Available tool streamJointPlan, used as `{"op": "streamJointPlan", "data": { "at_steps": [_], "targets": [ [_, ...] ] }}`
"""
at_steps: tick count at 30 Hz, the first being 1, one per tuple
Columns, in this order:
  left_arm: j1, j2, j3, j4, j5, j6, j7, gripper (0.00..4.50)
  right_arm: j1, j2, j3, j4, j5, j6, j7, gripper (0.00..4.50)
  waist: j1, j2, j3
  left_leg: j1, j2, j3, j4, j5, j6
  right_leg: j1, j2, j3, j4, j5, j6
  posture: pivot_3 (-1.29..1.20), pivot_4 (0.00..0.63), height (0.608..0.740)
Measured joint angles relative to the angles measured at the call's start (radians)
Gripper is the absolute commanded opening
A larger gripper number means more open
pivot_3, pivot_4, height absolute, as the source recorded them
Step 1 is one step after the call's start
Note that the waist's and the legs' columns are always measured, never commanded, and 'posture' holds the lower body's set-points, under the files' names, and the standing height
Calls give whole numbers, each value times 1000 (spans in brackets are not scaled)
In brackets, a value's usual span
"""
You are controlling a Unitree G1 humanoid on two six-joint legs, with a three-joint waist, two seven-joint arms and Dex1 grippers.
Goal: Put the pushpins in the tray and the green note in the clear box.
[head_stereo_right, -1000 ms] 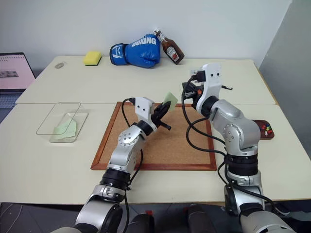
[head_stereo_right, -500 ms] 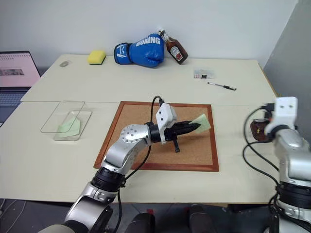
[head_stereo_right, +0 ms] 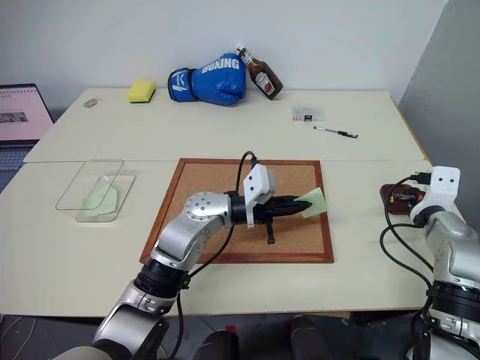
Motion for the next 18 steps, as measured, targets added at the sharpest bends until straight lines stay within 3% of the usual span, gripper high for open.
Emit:
{"op": "streamJointPlan", "data": {
  "at_steps": [15,18],
  "targets": [
    [13,5,0,-18,-5,18,3,39,6,28,36,137,-32,-155,-12,0,0,0,0,1,0,0,1,0,0,1,0,0,0,0,0,0,150,740],
    [13,5,0,-18,-5,18,3,0,2,27,36,147,-33,-164,-12,569,0,0,0,1,0,0,1,0,0,1,0,0,0,0,0,0,150,740]
  ]
}}
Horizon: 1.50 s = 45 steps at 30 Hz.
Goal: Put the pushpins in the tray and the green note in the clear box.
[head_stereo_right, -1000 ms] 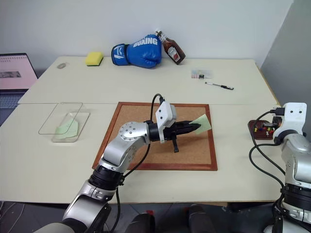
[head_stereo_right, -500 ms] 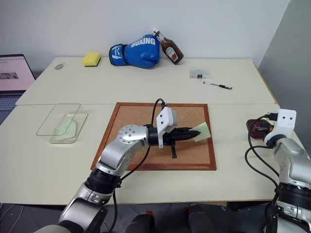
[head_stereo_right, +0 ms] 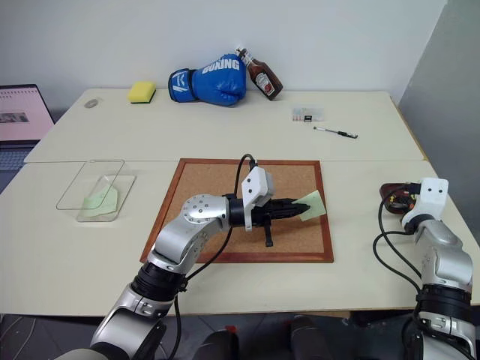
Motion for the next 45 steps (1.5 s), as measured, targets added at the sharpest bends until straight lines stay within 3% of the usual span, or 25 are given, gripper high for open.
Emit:
{"op": "streamJointPlan", "data": {
  "at_steps": [8,16,29,33,39,45],
  "targets": [
    [0,2,0,0,0,0,1,0,7,0,0,-16,2,14,0,2293,0,0,0,0,0,0,0,0,0,0,0,0,0,0,0,0,150,740],
    [0,3,0,0,0,0,0,0,31,-10,-2,-163,13,73,-3,3981,0,0,0,0,0,0,0,0,0,0,0,0,1,0,0,0,150,740],
    [-20,33,61,54,0,-5,21,0,-6,-40,-56,-374,99,143,7,3981,1,0,0,0,0,0,0,0,0,0,0,0,1,0,0,0,150,740],
    [-34,57,174,107,14,-9,148,0,82,-40,171,-587,176,151,191,3981,-6,0,0,0,2,-1,-1,0,0,-1,2,-1,1,-1,-1,0,150,740],
    [34,113,307,30,22,98,324,0,89,4,372,-756,234,150,292,3981,0,0,1,-1,1,-1,0,0,0,-1,1,-2,0,-1,-1,0,150,740],
    [57,155,537,-24,103,183,650,0,-96,93,451,-791,319,185,304,3981,0,-2,2,0,2,-4,0,0,0,-1,1,-5,2,0,-1,0,150,740]
  ]
}}
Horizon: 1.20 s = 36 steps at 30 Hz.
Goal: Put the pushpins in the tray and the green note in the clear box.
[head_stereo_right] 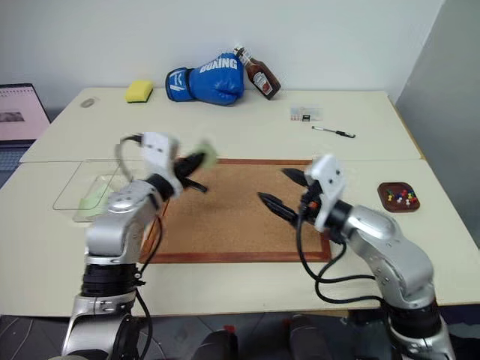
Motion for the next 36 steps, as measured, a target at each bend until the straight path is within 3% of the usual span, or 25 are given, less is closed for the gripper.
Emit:
{"op": "streamJointPlan", "data": {
  "at_steps": [6,11,22,34,36],
  "targets": [
    [46,-3,214,-66,124,0,334,0,-103,31,26,25,64,27,33,3981,10,-1,0,-2,0,0,0,0,0,0,-2,-1,-2,0,0,0,150,740],
    [52,-14,284,-71,139,-3,441,0,-119,34,45,56,66,24,51,3981,35,-1,-1,-2,-1,0,0,0,0,0,-2,-2,-2,0,0,0,150,740],
    [-3,3,288,145,65,-111,408,1915,-110,30,47,76,64,24,35,4060,33,-2,-1,-2,-1,0,0,0,0,-1,-2,-1,-1,0,0,0,150,740],
    [-30,-18,287,202,44,-156,455,4374,-101,8,19,52,66,30,-4,4060,32,-2,-1,-2,-1,0,0,0,-1,0,-2,-2,-1,0,0,0,150,740],
    [-40,-34,292,202,28,-134,487,4461,-100,7,18,48,66,34,-9,4060,32,-2,-1,-2,-1,0,0,0,-1,0,-2,-2,-1,0,0,0,150,740]
  ]
}}
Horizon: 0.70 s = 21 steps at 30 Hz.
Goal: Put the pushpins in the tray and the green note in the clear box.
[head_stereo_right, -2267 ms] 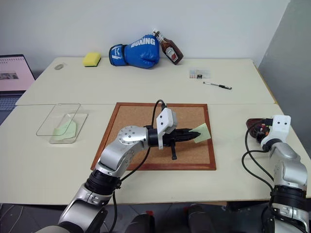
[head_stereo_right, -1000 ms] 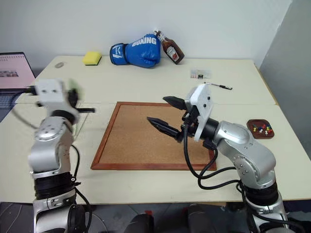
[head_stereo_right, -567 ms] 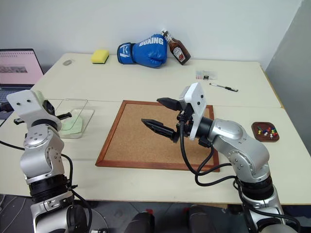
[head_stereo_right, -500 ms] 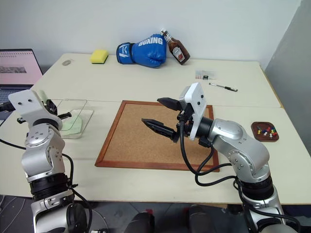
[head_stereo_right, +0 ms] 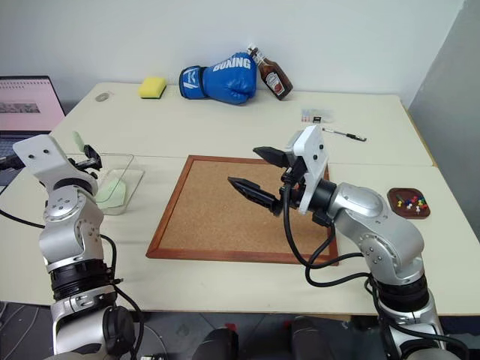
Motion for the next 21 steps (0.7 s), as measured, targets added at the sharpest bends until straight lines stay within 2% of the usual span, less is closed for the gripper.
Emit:
{"op": "streamJointPlan", "data": {
  "at_steps": [10,21],
  "targets": [
    [17,-11,-34,-1,-58,153,-45,4461,12,-2,-3,-4,0,11,-12,4060,-3,0,0,0,0,0,0,0,0,0,0,0,0,0,0,0,150,740],
    [15,-10,-31,-18,-56,219,37,4461,11,-5,-7,-3,-1,11,-12,4060,-4,0,0,0,0,0,0,0,0,0,0,0,0,0,0,0,150,740]
  ]
}}
